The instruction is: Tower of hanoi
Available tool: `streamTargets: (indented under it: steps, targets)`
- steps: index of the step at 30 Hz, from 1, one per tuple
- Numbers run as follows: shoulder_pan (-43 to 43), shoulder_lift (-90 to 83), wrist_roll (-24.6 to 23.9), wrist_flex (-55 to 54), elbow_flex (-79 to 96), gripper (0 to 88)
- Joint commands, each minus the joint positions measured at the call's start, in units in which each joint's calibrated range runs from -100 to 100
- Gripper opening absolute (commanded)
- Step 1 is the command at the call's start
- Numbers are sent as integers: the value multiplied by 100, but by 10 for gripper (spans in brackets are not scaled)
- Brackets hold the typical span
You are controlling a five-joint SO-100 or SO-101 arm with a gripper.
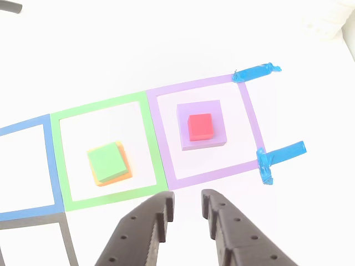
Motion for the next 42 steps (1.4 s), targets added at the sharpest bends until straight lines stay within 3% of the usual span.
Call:
streamTargets:
  steps: [1, 6, 14, 28, 31, 37, 42]
  targets:
    - [44, 291, 0, 974, -1694, 11]
    - [217, 412, 0, 1338, -2203, 11]
    - [619, 420, 0, 1128, -1639, 11]
    - [878, -395, 0, -1399, 1561, 27]
    - [907, -613, 0, -1747, 2070, 106]
    - [993, -856, 0, -2370, 2943, 168]
    - [1051, -977, 0, -3771, 4197, 238]
